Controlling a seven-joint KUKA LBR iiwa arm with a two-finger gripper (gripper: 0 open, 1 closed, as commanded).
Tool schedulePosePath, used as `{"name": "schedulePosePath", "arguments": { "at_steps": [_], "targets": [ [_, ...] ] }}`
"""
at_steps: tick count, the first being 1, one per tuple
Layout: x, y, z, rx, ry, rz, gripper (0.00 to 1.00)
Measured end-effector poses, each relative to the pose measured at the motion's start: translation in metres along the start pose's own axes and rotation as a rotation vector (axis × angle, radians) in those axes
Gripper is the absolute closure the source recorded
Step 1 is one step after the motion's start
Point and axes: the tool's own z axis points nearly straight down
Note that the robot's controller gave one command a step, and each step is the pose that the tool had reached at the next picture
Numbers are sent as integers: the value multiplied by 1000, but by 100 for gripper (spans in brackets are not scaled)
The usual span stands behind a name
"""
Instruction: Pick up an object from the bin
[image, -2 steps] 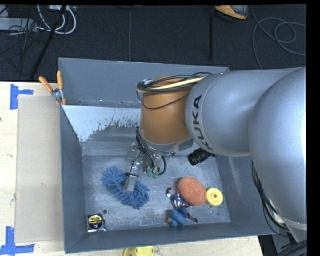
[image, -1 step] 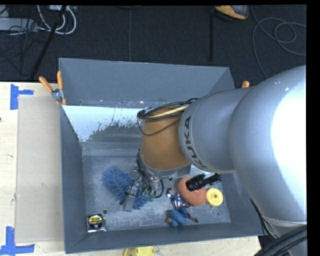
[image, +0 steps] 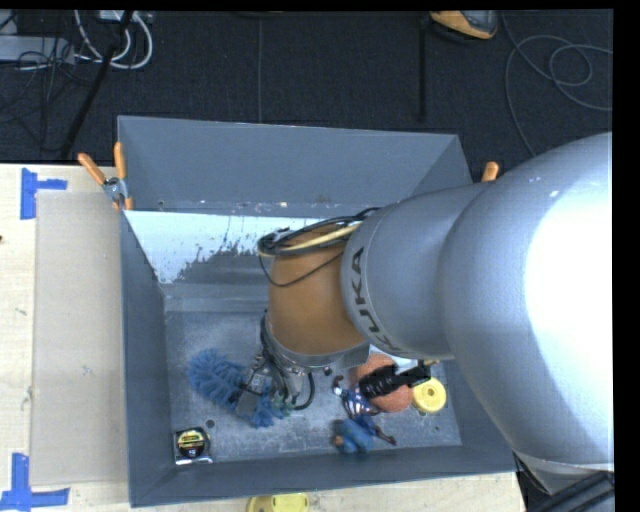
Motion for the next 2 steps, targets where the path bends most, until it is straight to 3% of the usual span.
{"name": "schedulePosePath", "arguments": {
  "at_steps": [2],
  "targets": [
    [8,-5,-8,2,2,0,100]
  ]
}}
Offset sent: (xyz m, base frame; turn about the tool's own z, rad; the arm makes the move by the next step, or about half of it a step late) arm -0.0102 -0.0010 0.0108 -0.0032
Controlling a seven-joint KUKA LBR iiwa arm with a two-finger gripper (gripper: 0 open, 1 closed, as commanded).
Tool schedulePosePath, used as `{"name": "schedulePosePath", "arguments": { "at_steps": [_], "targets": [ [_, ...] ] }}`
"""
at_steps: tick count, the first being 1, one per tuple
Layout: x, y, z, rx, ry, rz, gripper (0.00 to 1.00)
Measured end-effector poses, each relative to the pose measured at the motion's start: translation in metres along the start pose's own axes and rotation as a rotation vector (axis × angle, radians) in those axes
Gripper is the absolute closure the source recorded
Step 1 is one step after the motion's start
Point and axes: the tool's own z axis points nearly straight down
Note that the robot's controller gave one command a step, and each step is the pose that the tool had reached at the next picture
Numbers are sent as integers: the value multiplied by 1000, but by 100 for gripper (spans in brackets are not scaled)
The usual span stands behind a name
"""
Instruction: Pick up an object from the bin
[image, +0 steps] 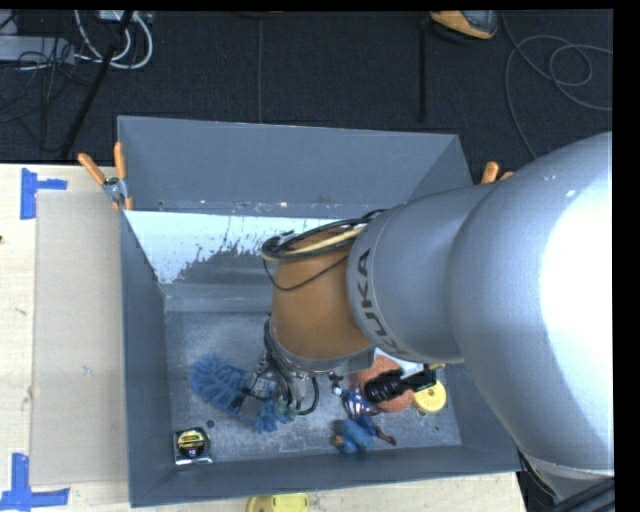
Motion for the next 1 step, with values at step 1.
{"name": "schedulePosePath", "arguments": {
  "at_steps": [1],
  "targets": [
    [4,13,-20,0,-1,-7,100]
  ]
}}
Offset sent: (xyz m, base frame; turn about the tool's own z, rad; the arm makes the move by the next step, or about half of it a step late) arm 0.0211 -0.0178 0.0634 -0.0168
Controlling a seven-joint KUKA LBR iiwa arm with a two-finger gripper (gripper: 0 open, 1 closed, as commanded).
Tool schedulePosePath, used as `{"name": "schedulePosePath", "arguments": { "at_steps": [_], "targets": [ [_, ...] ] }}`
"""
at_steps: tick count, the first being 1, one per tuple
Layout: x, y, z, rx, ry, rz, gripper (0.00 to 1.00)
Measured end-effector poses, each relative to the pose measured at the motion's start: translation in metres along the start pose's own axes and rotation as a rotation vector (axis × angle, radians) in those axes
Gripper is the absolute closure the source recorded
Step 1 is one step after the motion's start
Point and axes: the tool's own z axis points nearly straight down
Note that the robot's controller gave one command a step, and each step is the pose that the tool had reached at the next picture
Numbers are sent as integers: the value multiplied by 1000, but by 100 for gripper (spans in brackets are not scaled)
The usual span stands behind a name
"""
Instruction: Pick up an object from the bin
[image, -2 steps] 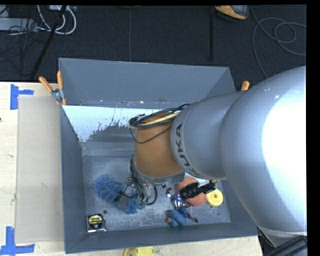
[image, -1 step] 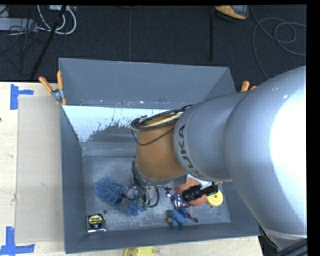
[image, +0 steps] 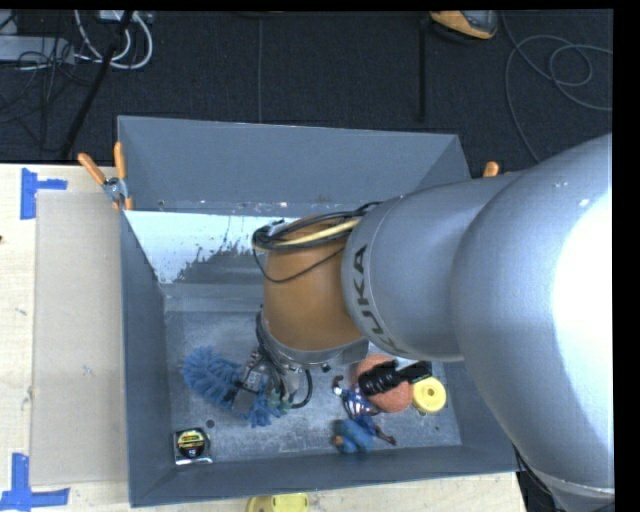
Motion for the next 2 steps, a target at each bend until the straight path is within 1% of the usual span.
{"name": "schedulePosePath", "arguments": {
  "at_steps": [1,2],
  "targets": [
    [-22,-17,-36,-2,0,-11,100],
    [-16,-15,-36,0,-3,3,100]
  ]
}}
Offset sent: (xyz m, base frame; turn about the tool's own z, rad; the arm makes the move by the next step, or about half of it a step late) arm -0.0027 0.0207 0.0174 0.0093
